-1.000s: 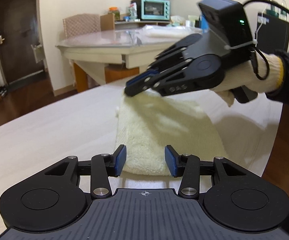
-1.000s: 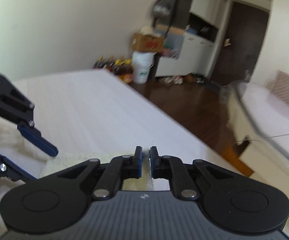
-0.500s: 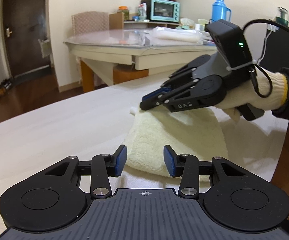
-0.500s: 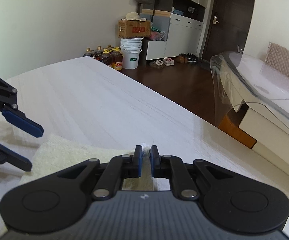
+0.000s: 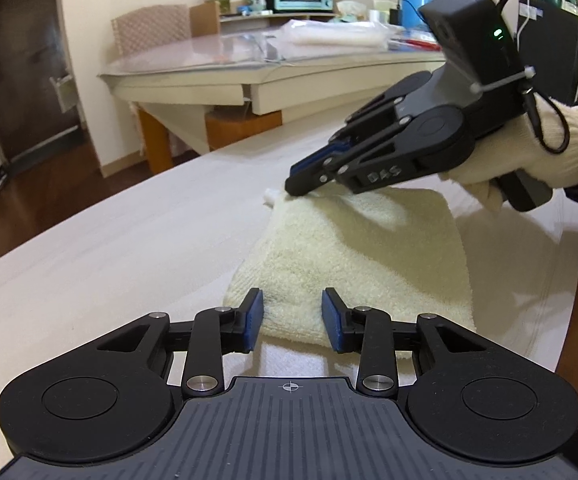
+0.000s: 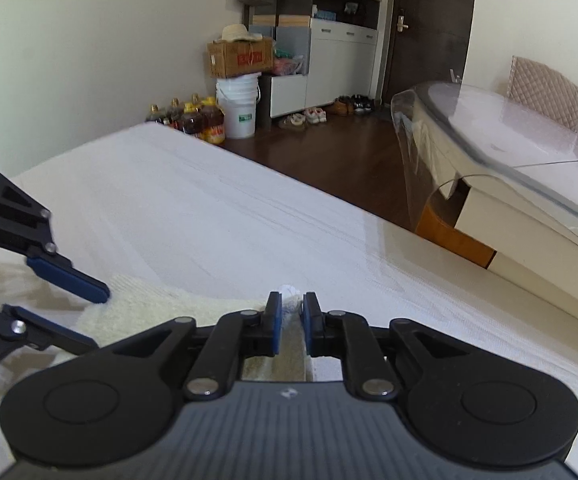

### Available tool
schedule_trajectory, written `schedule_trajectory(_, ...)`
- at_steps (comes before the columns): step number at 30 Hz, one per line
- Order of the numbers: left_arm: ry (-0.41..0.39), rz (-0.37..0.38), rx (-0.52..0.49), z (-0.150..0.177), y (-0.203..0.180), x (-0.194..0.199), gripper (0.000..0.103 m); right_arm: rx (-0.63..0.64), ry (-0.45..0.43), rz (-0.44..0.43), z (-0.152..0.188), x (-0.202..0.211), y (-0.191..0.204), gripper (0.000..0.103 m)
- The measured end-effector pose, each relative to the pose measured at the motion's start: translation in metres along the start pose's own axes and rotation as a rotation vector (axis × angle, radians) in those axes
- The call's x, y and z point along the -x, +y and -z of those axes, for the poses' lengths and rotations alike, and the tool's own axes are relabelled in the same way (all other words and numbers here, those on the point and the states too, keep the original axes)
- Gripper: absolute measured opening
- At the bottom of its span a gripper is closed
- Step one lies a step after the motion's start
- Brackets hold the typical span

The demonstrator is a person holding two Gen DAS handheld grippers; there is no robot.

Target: Fold towel

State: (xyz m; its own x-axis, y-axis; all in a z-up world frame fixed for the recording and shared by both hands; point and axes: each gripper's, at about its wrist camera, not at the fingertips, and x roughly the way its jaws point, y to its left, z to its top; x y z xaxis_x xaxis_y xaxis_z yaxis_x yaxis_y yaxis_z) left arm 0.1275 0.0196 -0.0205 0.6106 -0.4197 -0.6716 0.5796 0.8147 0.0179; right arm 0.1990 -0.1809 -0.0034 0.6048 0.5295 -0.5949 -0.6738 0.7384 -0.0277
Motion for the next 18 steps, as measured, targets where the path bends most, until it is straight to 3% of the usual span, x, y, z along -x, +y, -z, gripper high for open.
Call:
schedule_trajectory(6,-0.050,-0.020,0.099,0.004,0.000,0.006,0.039,0.039,-0.020,-0.019,0.018,0.038,0.002,0.014)
schedule_trajectory(11,-0.022,-0.057,0.020,0.003,-0.010,-0.002,0.042,0.107,0.051,0.017,0.041,0.043,0.015,0.014)
schedule_trajectory(13,-0.014,-0.057,-0.005,0.001,-0.009,-0.004,0.043,0.054,0.047,0.013,0.046,0.047,0.013,0.014)
schedule_trajectory(15,-0.006,-0.055,-0.017,-0.002,-0.004,-0.007,0.060,0.019,0.048,0.021,0.047,0.050,0.014,0.015)
schedule_trajectory(17,0.003,-0.036,0.001,-0.005,0.007,-0.012,0.062,0.001,0.042,0.041,0.051,0.053,0.020,0.017)
schedule_trajectory(18,0.006,-0.027,0.012,-0.006,0.012,-0.013,0.058,-0.004,0.040,0.047,0.052,0.054,0.022,0.017)
